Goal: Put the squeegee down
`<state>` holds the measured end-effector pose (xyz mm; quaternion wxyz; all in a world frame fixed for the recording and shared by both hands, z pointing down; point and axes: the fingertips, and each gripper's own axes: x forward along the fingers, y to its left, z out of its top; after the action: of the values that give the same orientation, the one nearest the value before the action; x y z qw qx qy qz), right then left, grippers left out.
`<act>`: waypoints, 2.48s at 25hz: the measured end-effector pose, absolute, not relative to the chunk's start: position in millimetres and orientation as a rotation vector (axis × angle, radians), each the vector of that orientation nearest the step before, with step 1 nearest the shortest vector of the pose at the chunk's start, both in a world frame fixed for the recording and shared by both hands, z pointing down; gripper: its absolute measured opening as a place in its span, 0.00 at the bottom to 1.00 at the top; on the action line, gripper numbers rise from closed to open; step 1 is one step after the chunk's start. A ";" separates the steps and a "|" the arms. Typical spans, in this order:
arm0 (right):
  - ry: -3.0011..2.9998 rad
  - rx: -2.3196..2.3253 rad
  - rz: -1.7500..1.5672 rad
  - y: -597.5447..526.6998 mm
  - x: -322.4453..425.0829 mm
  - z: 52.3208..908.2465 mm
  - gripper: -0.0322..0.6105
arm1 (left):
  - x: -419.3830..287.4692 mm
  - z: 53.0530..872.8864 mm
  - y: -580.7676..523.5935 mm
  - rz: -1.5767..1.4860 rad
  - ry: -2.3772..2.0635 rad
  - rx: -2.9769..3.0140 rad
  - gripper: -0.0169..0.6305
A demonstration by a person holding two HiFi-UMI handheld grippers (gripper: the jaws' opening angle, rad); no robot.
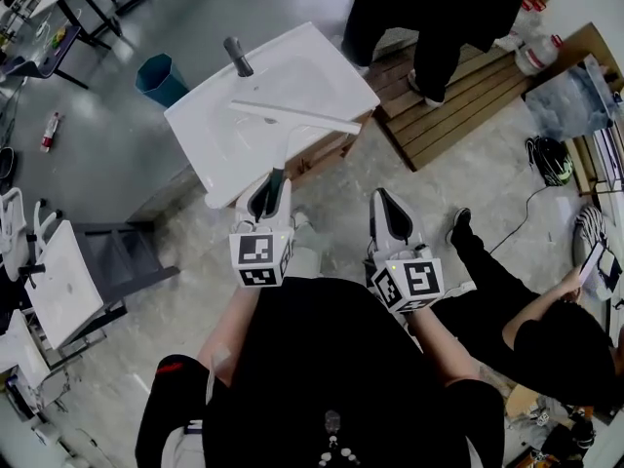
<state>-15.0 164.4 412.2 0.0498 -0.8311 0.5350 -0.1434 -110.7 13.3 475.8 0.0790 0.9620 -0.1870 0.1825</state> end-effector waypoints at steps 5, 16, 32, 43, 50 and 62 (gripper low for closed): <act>1.623 -2.545 -0.445 145.1 6.6 410.4 0.05 | -85.3 473.7 -4.9 0.545 -0.536 2.880 0.19; 1.618 -2.561 -0.429 82.9 54.6 405.6 0.05 | -34.5 486.9 -51.1 0.589 -0.465 2.889 0.19; 1.547 -2.623 -0.427 51.8 100.3 410.3 0.05 | 20.3 490.6 -83.8 0.593 -0.360 2.909 0.19; 1.671 -2.557 -0.424 22.2 112.6 411.5 0.05 | 19.6 492.4 -103.5 0.599 -0.475 2.882 0.19; 1.815 -2.481 -0.422 0.5 130.5 413.5 0.05 | 28.6 495.8 -113.1 0.588 -0.606 2.836 0.19; 2.017 -2.365 -0.451 -37.9 192.7 416.2 0.05 | 75.9 500.5 -129.8 0.568 -0.798 2.734 0.19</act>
<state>192.7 -37.9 416.2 0.0004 -0.7529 0.6422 -0.1437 75.9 -129.8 500.5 0.1183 0.9348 -0.2730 0.1942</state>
